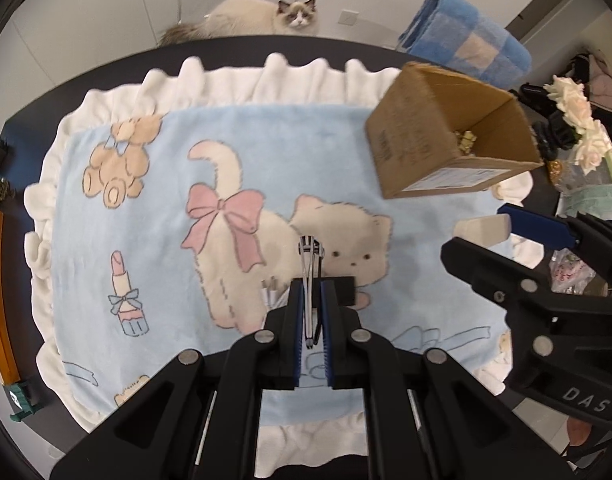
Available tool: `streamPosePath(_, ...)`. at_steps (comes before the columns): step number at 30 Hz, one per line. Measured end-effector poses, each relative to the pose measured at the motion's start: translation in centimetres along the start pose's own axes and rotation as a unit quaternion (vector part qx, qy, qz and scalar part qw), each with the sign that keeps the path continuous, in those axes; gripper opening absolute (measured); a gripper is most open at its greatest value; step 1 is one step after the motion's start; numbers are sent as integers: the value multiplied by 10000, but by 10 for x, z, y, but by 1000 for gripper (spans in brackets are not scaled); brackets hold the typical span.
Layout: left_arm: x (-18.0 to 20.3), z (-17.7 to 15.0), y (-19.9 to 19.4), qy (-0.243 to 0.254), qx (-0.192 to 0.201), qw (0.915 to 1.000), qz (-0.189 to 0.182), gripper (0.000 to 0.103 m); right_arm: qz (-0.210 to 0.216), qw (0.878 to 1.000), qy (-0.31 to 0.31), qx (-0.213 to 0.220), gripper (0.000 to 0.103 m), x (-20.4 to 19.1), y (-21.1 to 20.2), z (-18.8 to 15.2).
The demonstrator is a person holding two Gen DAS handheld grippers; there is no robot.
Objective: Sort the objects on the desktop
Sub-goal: 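Lift the nail clipper and nail file and carry both over the cardboard box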
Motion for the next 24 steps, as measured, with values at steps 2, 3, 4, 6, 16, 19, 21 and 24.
streamPosePath(2, 10, 4, -3, 38, 28, 10000, -5, 8, -16, 10000, 24, 30, 66, 7, -7, -1)
streamPosePath(3, 15, 5, -5, 56, 42, 10000, -8, 8, -16, 10000, 33, 46, 66, 10, -11, -1)
streamPosePath(4, 19, 7, -6, 73, 56, 10000, -11, 8, -18, 10000, 40, 63, 66, 13, -14, -1)
streamPosePath(6, 29, 11, -11, 106, 85, 9999, -24, 8, -46, 9999, 43, 100, 66, 19, -21, -1)
streamPosePath(16, 78, 33, -34, 411, 281, 9987, -59, 8, -116, 9993, 154, 312, 66, 59, -53, 9)
streamPosePath(19, 89, 42, -39, 455, 322, 9984, -87, 8, -140, 9990, 190, 368, 66, 72, -60, 14)
streamPosePath(21, 96, 48, -40, 489, 340, 9982, -91, 8, -157, 9988, 211, 401, 66, 81, -64, 18)
streamPosePath(24, 105, 56, -39, 514, 351, 9980, -113, 8, -174, 9986, 239, 434, 66, 93, -69, 22)
Point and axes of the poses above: each gripper's, at about its wrist camera, not at the fingertips, and y roughly the way its jaws point, x to its right, z to its top, the point moved 9 cm from there along y, roughly the way its jaws point, and after that the axes turned 3 degrees about -x, right-handed, at the moved point
